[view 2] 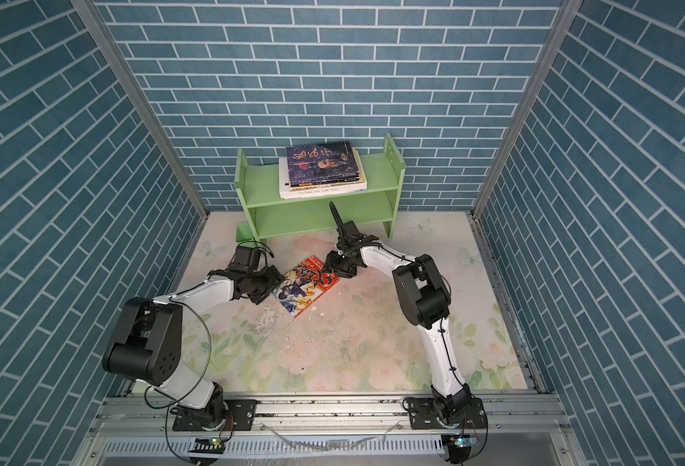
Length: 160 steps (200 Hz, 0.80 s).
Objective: Stacking books/files
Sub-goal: Pick up the book at the center of the table.
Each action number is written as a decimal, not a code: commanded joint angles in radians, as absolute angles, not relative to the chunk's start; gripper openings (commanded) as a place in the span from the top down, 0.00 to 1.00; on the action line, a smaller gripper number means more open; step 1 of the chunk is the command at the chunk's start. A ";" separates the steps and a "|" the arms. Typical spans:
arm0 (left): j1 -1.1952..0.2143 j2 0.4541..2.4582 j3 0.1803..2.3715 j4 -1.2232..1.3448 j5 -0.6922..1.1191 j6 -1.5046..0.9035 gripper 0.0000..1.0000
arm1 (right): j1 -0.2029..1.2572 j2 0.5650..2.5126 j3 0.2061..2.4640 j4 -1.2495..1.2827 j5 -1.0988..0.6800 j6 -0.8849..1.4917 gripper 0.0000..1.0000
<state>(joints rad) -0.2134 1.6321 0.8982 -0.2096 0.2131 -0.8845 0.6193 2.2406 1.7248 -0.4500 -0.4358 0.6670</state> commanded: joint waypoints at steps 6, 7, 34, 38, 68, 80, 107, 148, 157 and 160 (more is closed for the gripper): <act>-0.207 1.683 0.919 -0.217 0.221 -0.858 0.27 | 0.622 2.300 1.739 -0.518 -0.441 0.627 0.49; -0.207 1.683 0.919 -0.217 0.221 -0.858 0.27 | 0.620 2.301 1.739 -0.517 -0.442 0.627 0.49; -0.207 1.690 0.907 -0.169 0.250 -0.861 0.30 | 0.626 2.314 1.743 -0.526 -0.455 0.625 0.51; -0.207 1.691 0.907 -0.161 0.258 -0.860 0.31 | 0.626 2.315 1.743 -0.527 -0.458 0.625 0.52; -0.215 1.681 0.927 -0.118 0.300 -0.843 0.39 | 0.627 2.331 1.750 -0.546 -0.475 0.616 0.54; -0.222 1.671 0.935 -0.108 0.306 -0.839 0.40 | 0.626 2.337 1.755 -0.554 -0.477 0.612 0.55; -0.232 1.641 0.934 -0.062 0.320 -0.858 0.47 | 0.627 2.347 1.774 -0.576 -0.482 0.603 0.56; -0.255 1.602 0.927 0.002 0.336 -0.874 0.60 | 0.627 2.359 1.794 -0.602 -0.487 0.598 0.57; -0.260 1.595 0.920 0.016 0.337 -0.875 0.63 | 0.630 2.363 1.796 -0.608 -0.492 0.598 0.57; -0.261 1.592 0.917 0.023 0.338 -0.874 0.63 | 0.627 2.364 1.798 -0.611 -0.494 0.597 0.57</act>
<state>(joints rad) -0.2279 1.6241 0.9047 -0.0753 0.2737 -0.8703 0.6193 2.2959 1.8057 -0.5056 -0.4923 0.6270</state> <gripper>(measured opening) 0.389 0.436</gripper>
